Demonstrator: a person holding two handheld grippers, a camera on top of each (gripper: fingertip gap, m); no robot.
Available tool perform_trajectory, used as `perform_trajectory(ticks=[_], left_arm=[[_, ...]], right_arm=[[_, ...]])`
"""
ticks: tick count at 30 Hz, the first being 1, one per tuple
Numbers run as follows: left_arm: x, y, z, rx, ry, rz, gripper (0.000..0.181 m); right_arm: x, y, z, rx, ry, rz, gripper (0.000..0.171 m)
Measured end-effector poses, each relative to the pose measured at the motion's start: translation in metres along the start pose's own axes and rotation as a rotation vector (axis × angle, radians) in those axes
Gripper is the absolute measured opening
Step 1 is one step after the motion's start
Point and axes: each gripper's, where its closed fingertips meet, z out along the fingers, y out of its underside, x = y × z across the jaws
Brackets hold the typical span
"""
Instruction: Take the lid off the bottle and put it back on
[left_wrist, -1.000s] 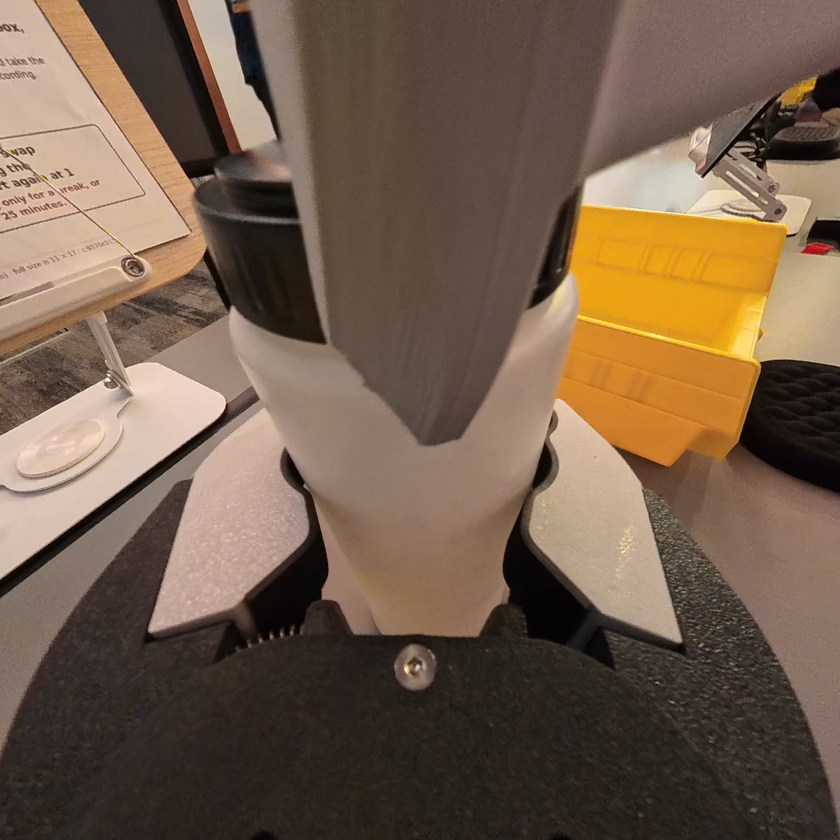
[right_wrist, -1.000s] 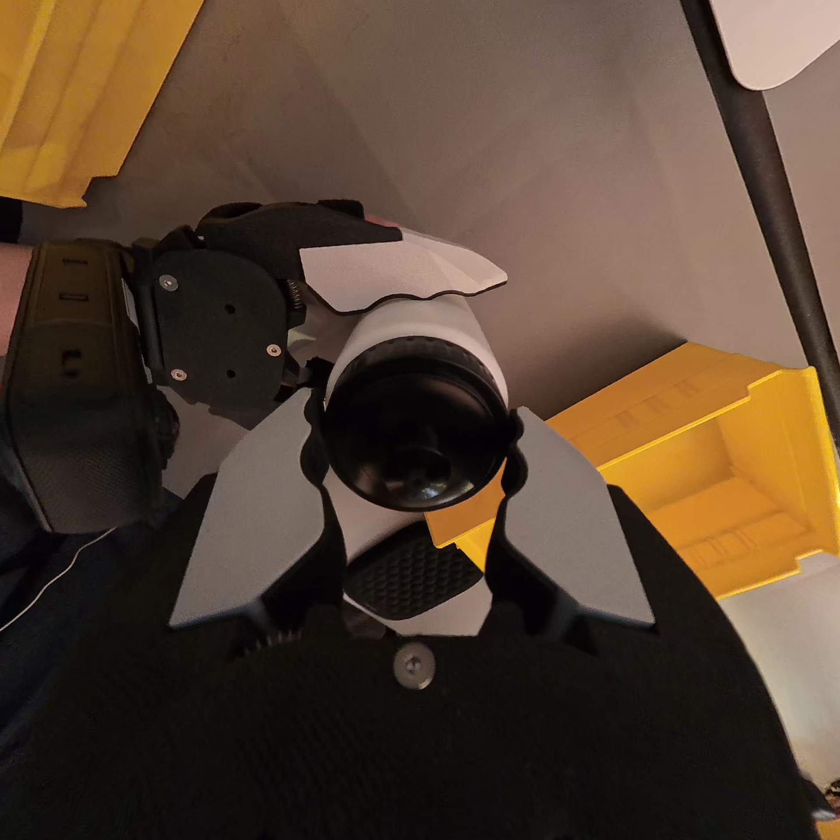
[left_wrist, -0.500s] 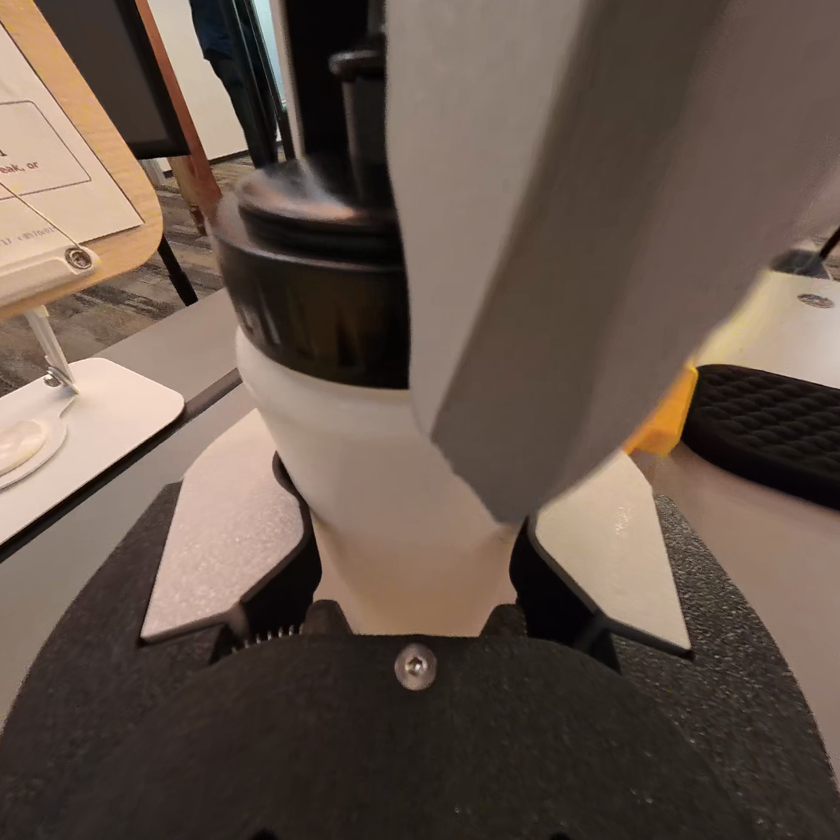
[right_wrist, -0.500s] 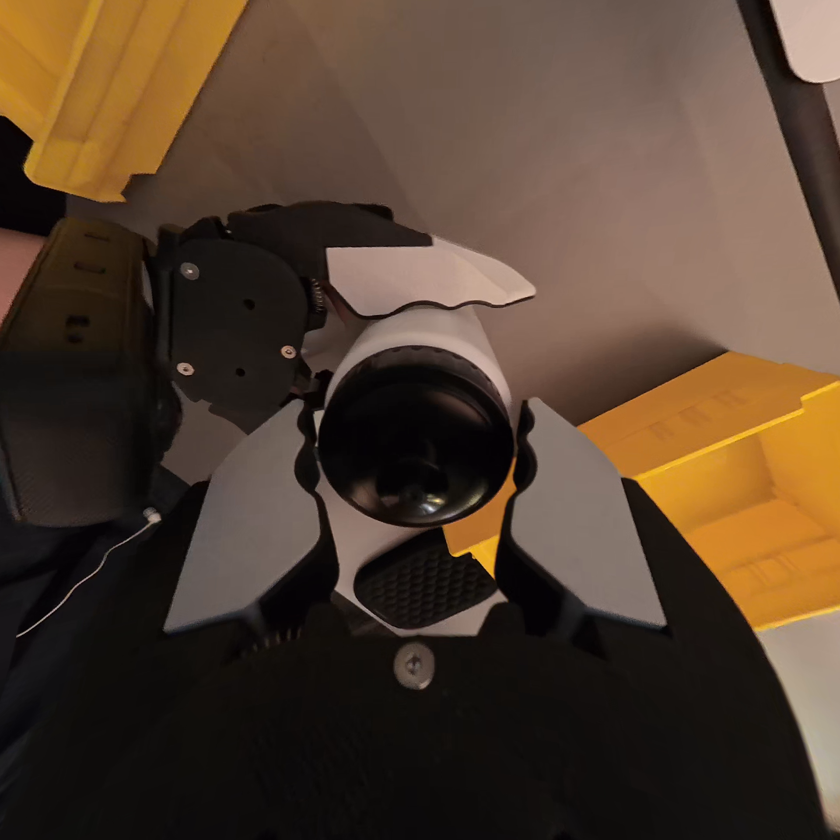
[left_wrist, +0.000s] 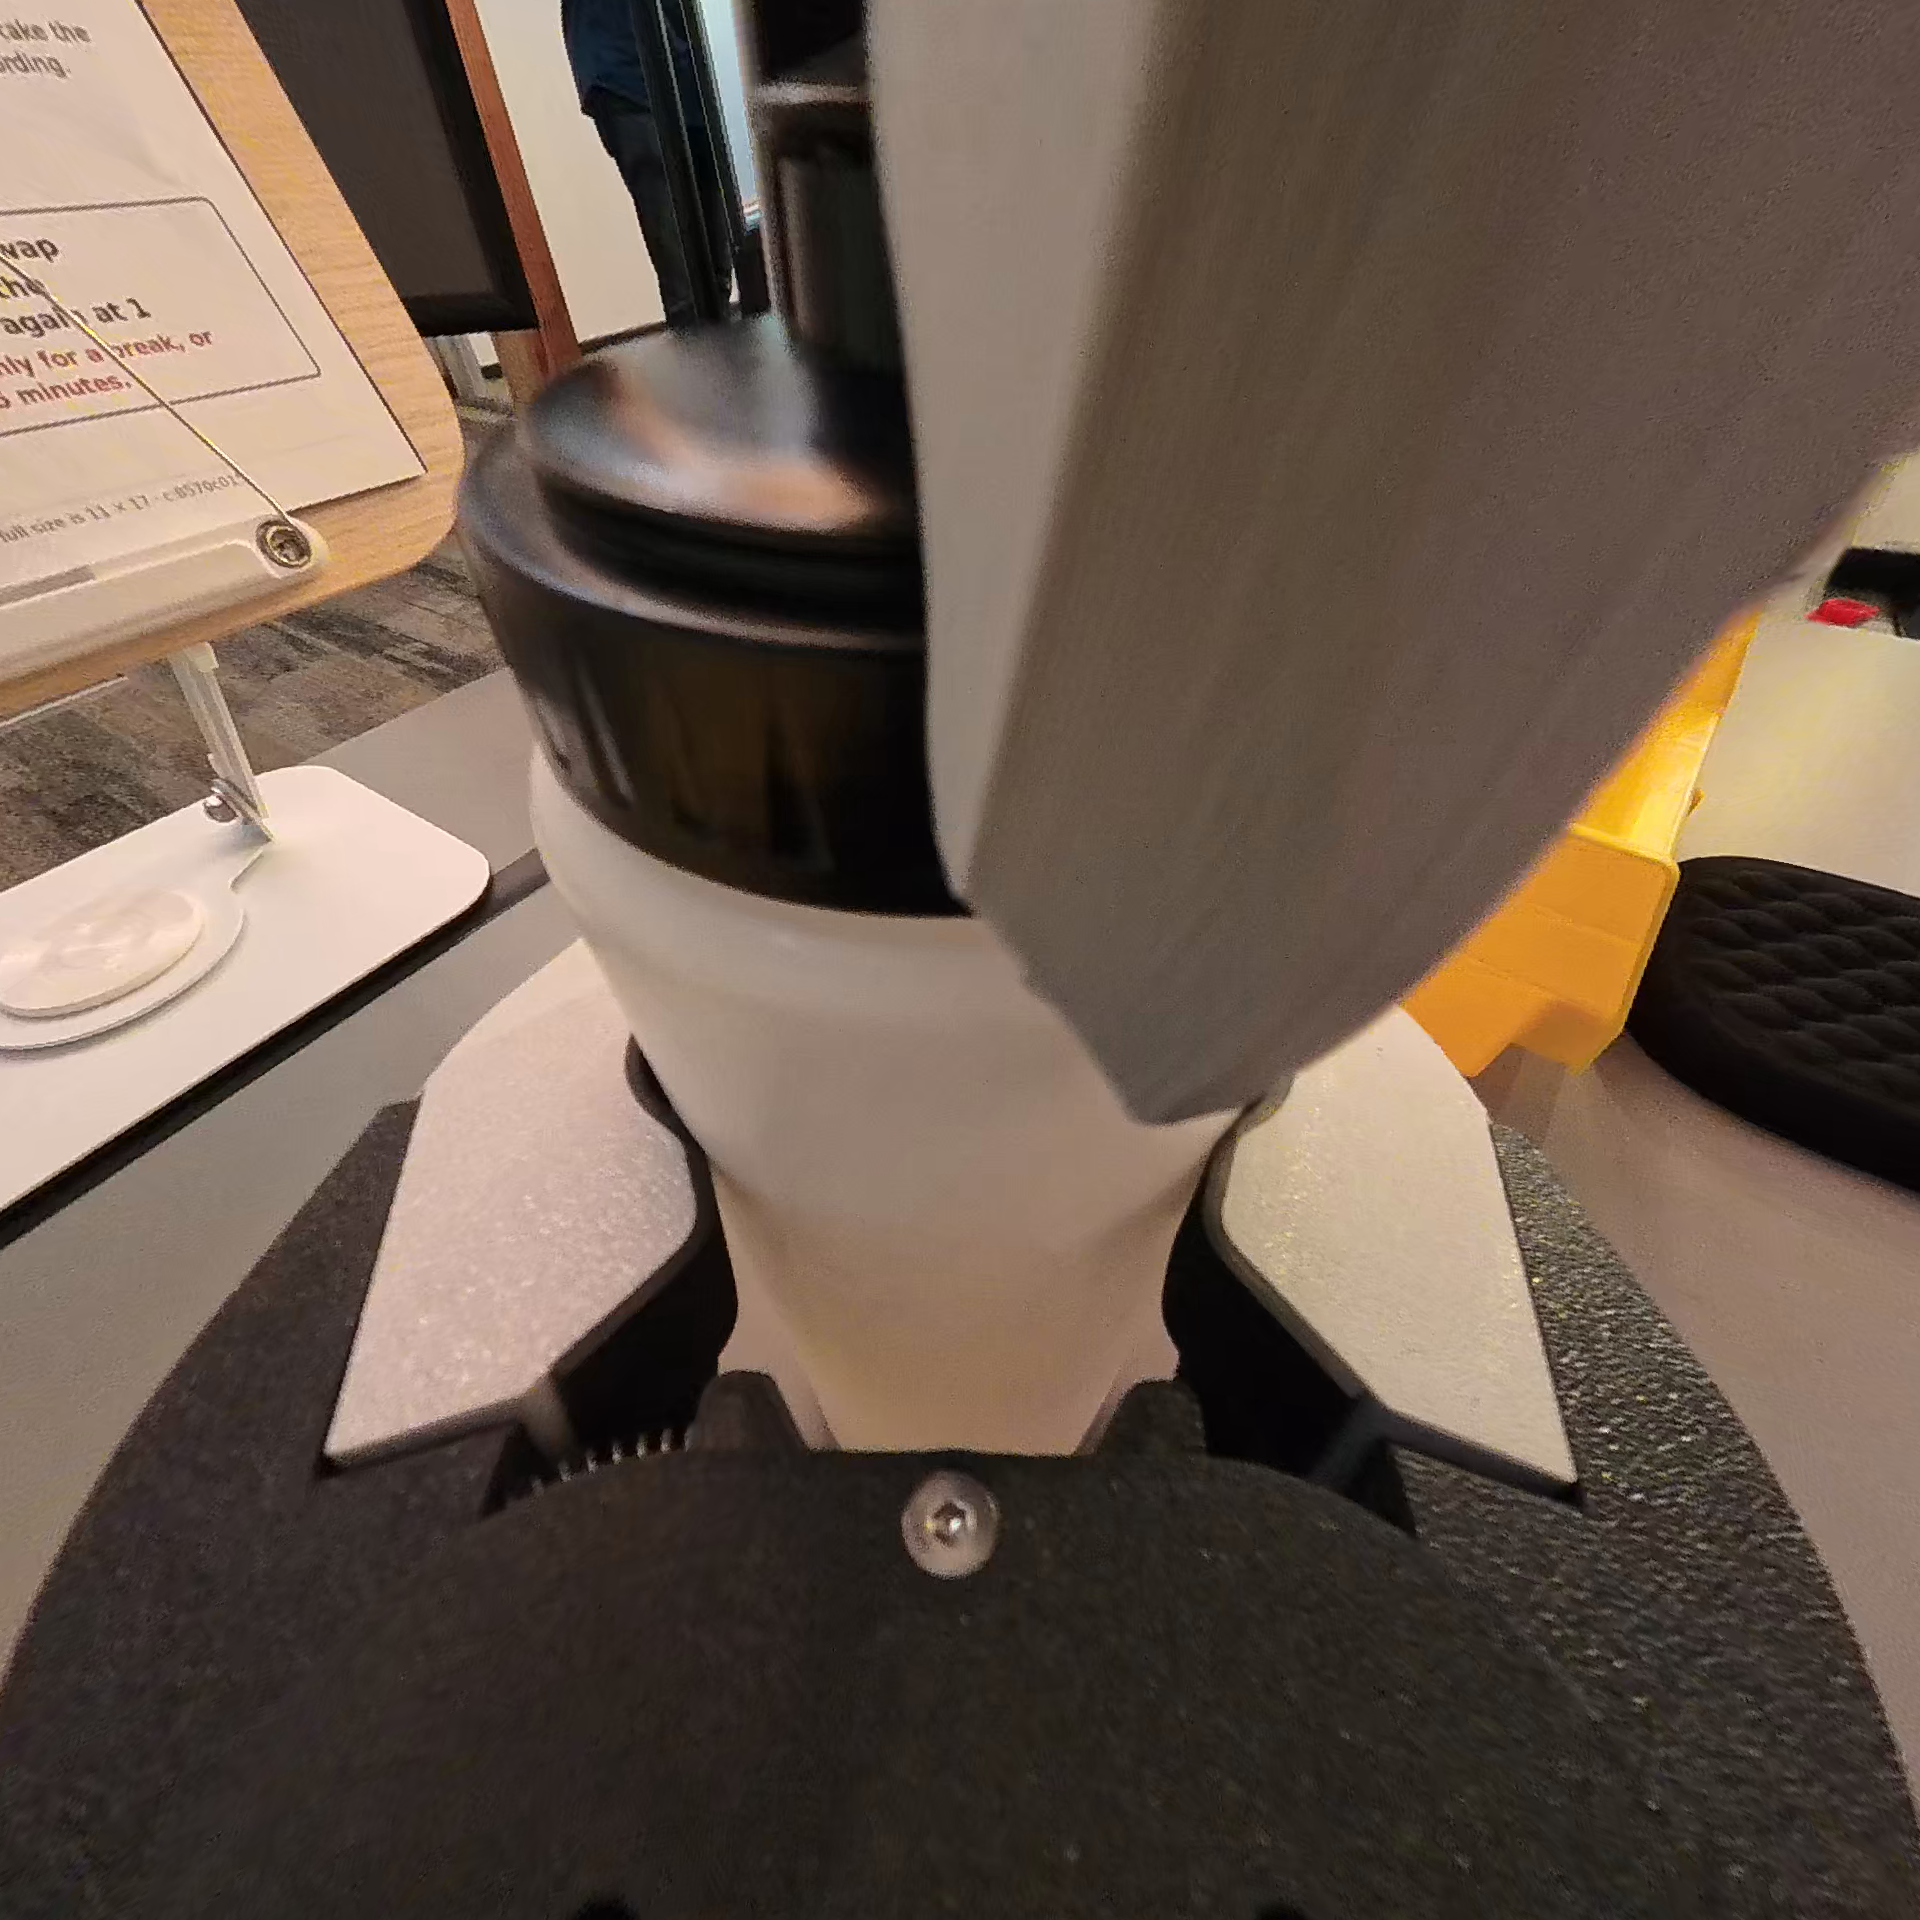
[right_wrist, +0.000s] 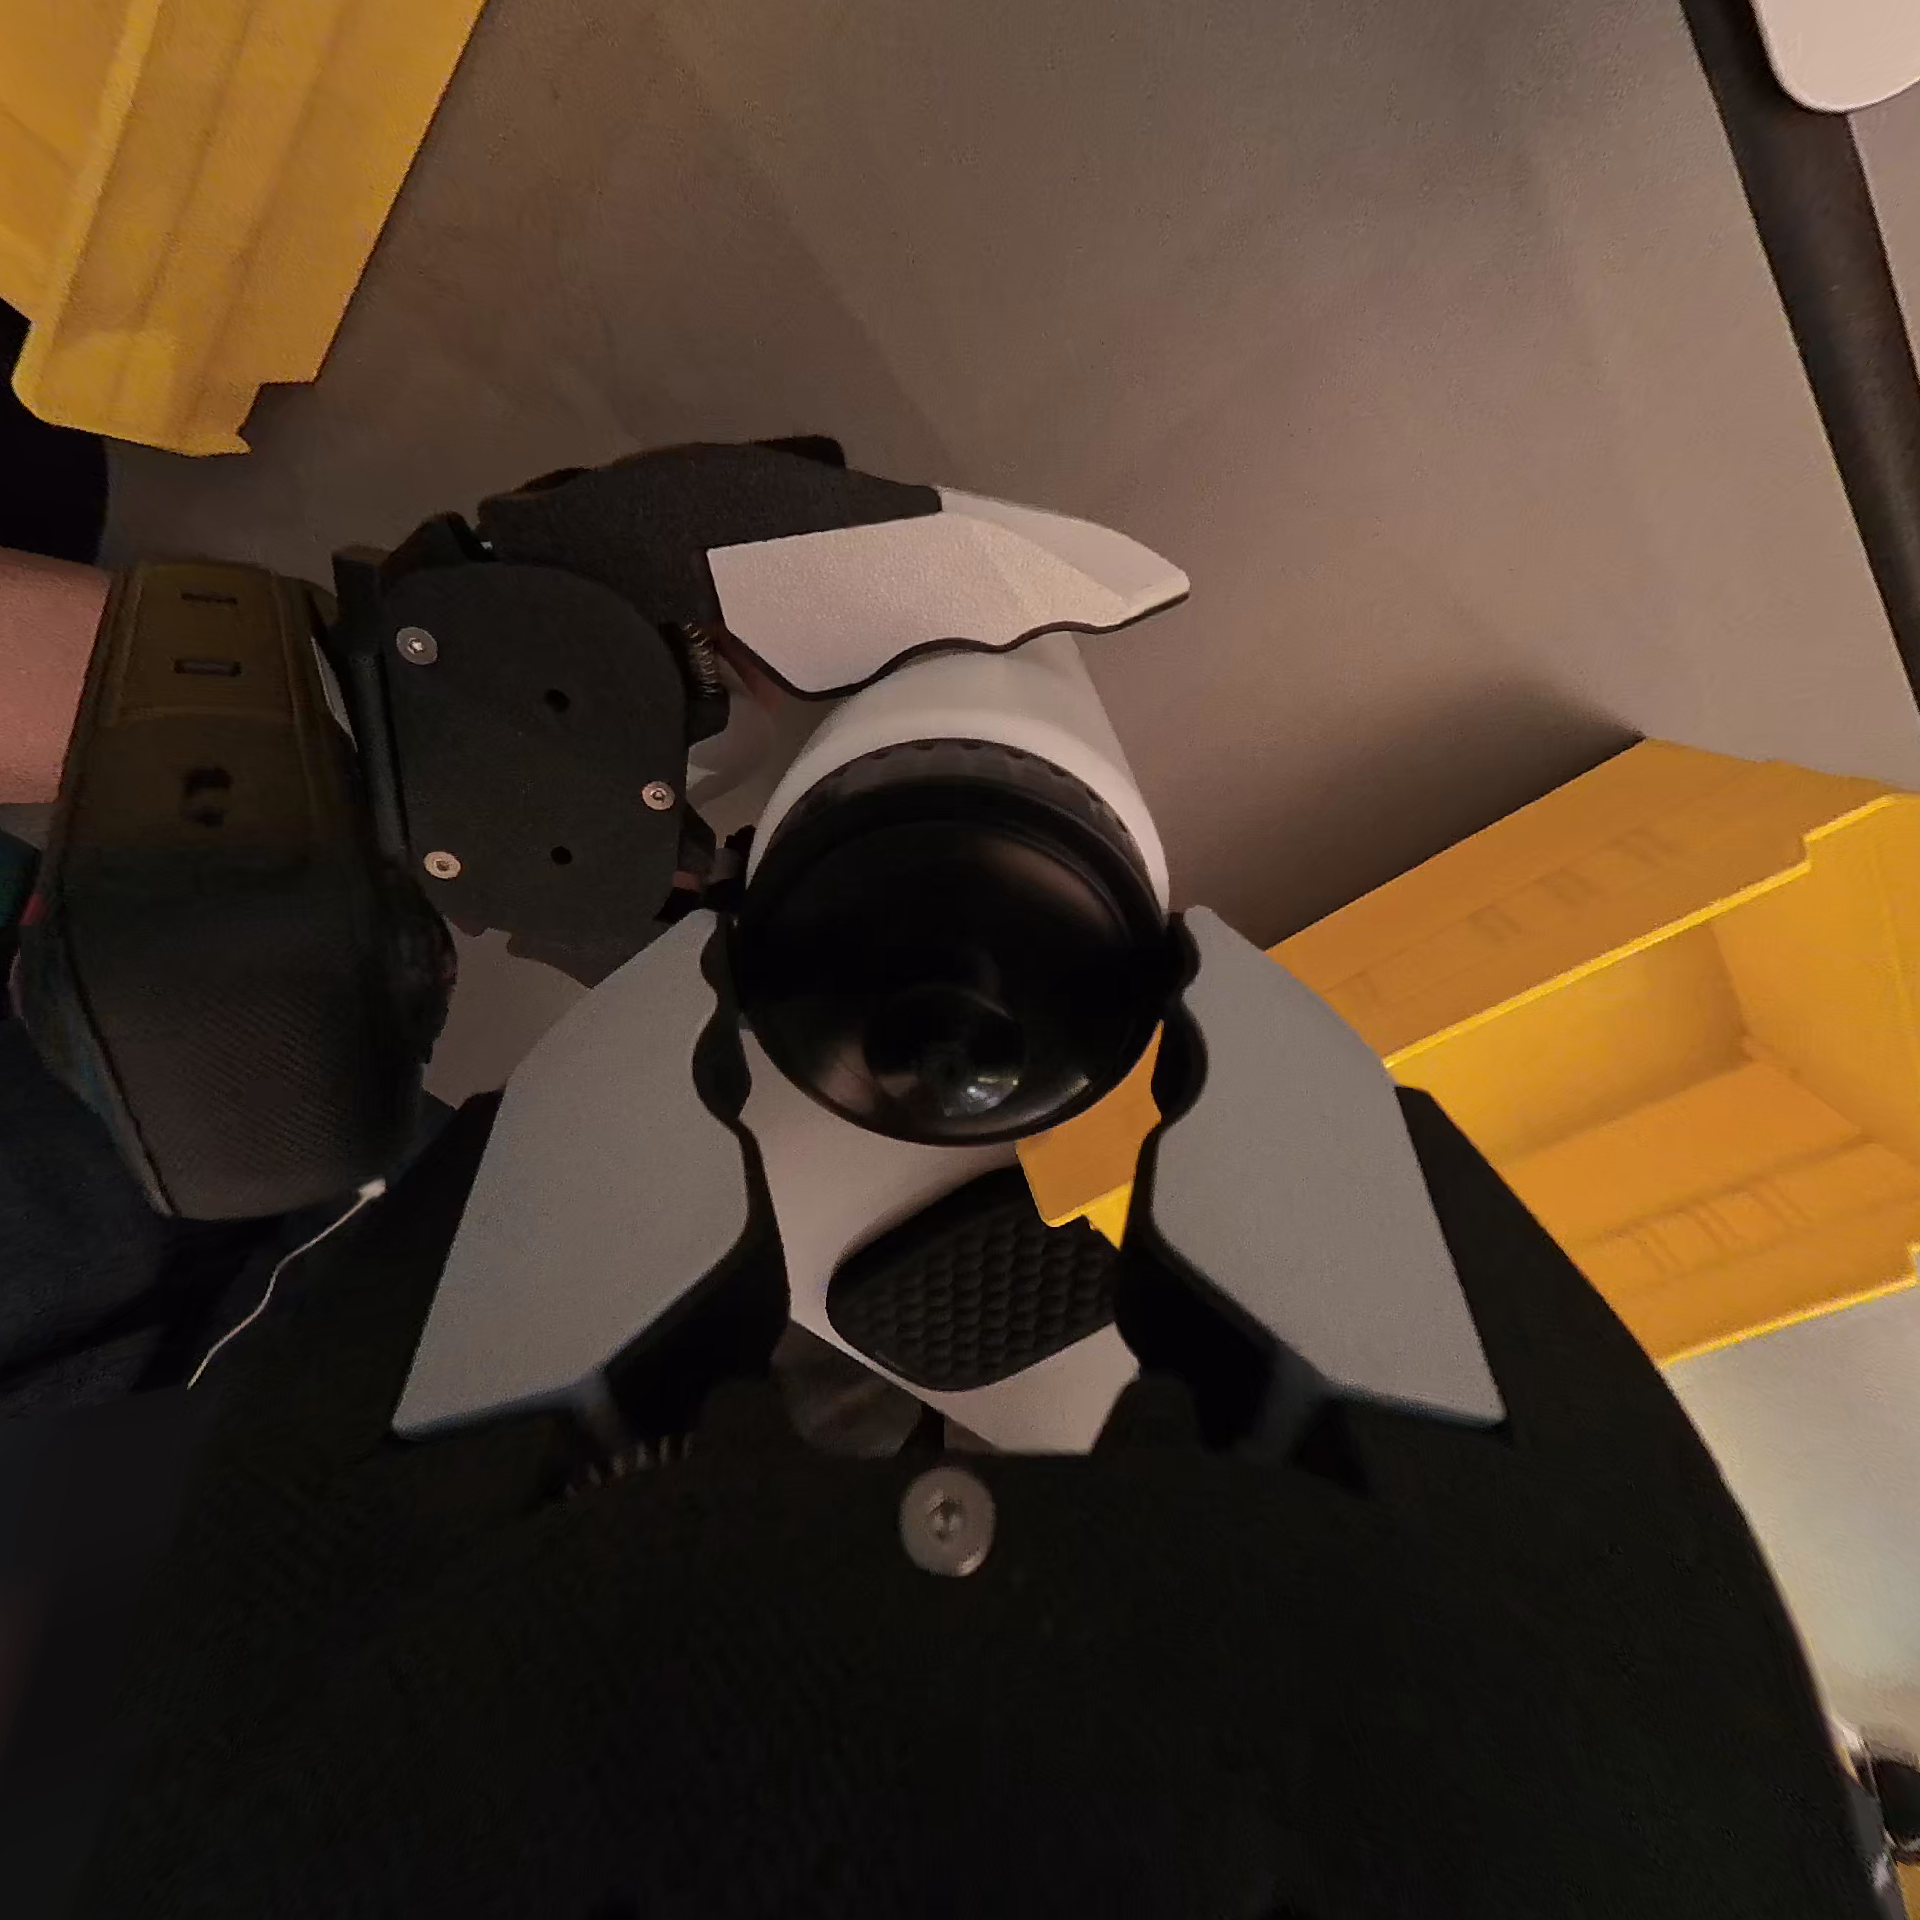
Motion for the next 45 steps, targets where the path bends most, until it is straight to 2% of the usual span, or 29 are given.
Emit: perform_trajectory(ticks=[5,12,36,45], left_arm=[[0.001,0.0,-0.001,-0.002,-0.016,0.0,0.105],[0.0,-0.001,0.0,0.011,0.028,-0.012,0.104],[0.007,-0.001,0.001,0.016,0.099,0.009,0.102],[0.008,-0.002,0.002,0.009,0.073,-0.002,0.103]], right_arm=[[0.001,0.004,0.006,-0.088,0.089,-0.012,0.08],[0.003,0.0,0.006,-0.046,0.032,-0.063,0.078],[0.005,0.007,0.005,-0.054,0.021,-0.159,0.078],[0.006,0.009,0.005,-0.059,0.006,-0.146,0.078]])
